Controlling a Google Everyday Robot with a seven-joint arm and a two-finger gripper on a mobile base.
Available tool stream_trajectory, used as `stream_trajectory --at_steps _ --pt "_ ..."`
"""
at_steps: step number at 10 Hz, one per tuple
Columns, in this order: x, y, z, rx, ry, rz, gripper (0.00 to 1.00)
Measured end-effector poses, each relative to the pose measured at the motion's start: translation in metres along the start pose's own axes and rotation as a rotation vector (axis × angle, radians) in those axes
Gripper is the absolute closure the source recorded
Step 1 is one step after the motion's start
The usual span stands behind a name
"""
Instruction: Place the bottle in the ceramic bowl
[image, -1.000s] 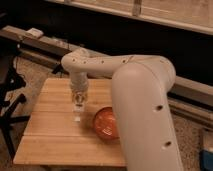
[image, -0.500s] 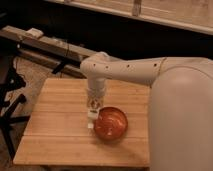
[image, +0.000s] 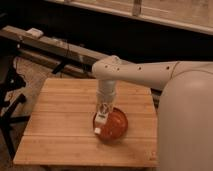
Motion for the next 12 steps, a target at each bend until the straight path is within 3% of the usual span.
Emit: stream_trajectory --at_steps 2,4,6,7,8,12 --pt "-0.001 -0.009 0.01 0.028 0.022 0.041 0.57" --pt "-0.003 -0.012 0.023 0.122 0.049 0.07 0.35" --pt "-0.006 -0.011 0.033 0.21 0.064 0.081 0.21" --pt "-0.007 -0.009 0.039 0.264 0.064 0.084 0.2" --pt "-0.007 -0.005 0.04 0.28 0.061 0.08 0.2" --pt "-0.008 -0.007 0.04 0.283 0.06 0.083 0.2"
